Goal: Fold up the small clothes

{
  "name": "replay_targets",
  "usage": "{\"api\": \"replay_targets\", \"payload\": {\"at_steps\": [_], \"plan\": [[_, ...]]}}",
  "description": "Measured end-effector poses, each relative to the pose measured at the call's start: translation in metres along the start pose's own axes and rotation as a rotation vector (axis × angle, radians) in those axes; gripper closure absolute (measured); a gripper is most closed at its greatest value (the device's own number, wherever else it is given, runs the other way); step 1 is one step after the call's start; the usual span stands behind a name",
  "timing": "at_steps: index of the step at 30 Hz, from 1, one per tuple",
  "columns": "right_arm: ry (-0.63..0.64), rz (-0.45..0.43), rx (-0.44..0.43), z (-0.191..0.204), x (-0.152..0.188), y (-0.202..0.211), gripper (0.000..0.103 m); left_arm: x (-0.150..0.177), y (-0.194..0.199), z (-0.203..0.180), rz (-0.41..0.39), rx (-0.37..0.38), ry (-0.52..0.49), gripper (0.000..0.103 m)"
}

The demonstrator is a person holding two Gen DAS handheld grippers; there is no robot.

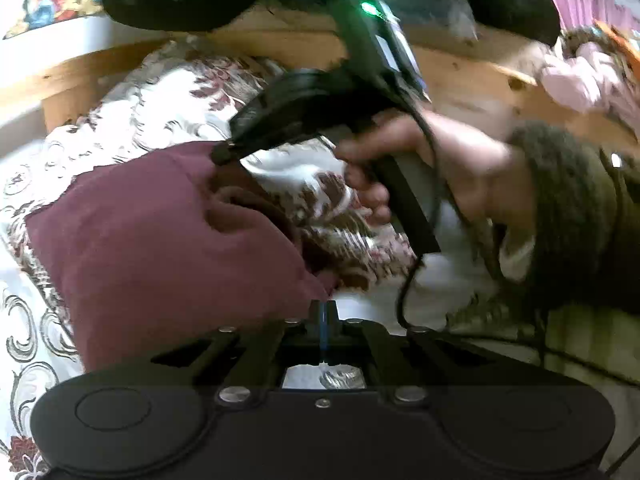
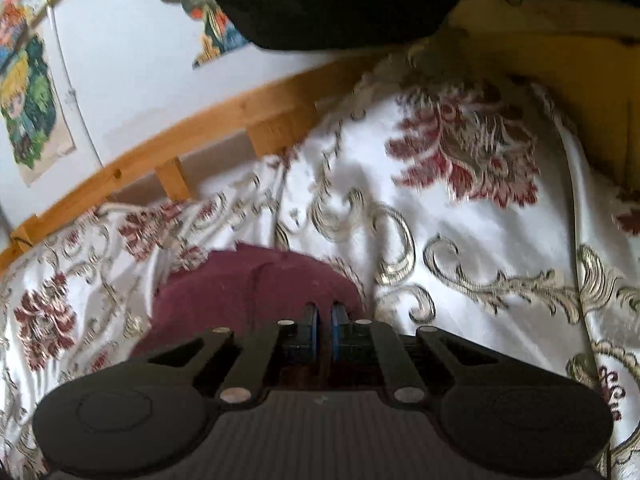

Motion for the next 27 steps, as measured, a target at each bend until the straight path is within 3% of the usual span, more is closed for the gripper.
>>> {"api": "replay_targets", "payload": {"at_steps": [4,6,7,9,11,14,17,22,25,27], "plan": [[-0.036,0.026,-0.006,-0.005,0.006,-0.004,0.092,-0.002,0.006,0.000,-0.027,0.041,0.051,0.090],[-0.057,0.025,0.000,-0.009,0.005,-0.002,0.081,-0.007,0.015,0.005,-0.069,0.037,0.091,0.080],[-0.063,0.024,0.007,-0.010,0.004,0.000,0.079,-0.010,0.020,0.009,-0.089,0.034,0.114,0.069],[-0.079,0.018,0.005,-0.013,0.004,0.006,0.059,-0.015,0.033,0.018,-0.149,0.011,0.165,0.048],[-0.099,0.015,-0.013,-0.012,0.003,0.011,0.049,-0.021,0.051,0.030,-0.245,-0.044,0.215,0.020],[-0.133,0.023,-0.049,-0.007,0.006,0.021,0.035,-0.027,0.075,0.049,-0.362,-0.142,0.301,0.002],[-0.153,0.047,-0.071,0.001,0.011,0.027,0.027,-0.024,0.084,0.073,-0.371,-0.227,0.424,0.002],[-0.173,0.092,-0.060,0.017,0.034,0.043,0.025,-0.003,0.079,0.104,-0.276,-0.291,0.647,0.001],[-0.124,0.062,-0.042,0.030,0.049,0.069,0.025,0.011,0.071,0.111,-0.195,-0.309,0.710,0.001],[-0.067,0.054,-0.073,0.044,0.057,0.085,0.031,0.016,0.064,0.113,-0.153,-0.317,0.730,0.001]]}}
Point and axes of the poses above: each gripper's, at about its wrist camera, not at the fingertips, and y roughly against the way its jaws point, z to its left, x to its underside, the point moved 7 cm from there along -y, roughly the way its jaws point, and after that the axes turned 9 degrees about y, right-handed, at the moved point
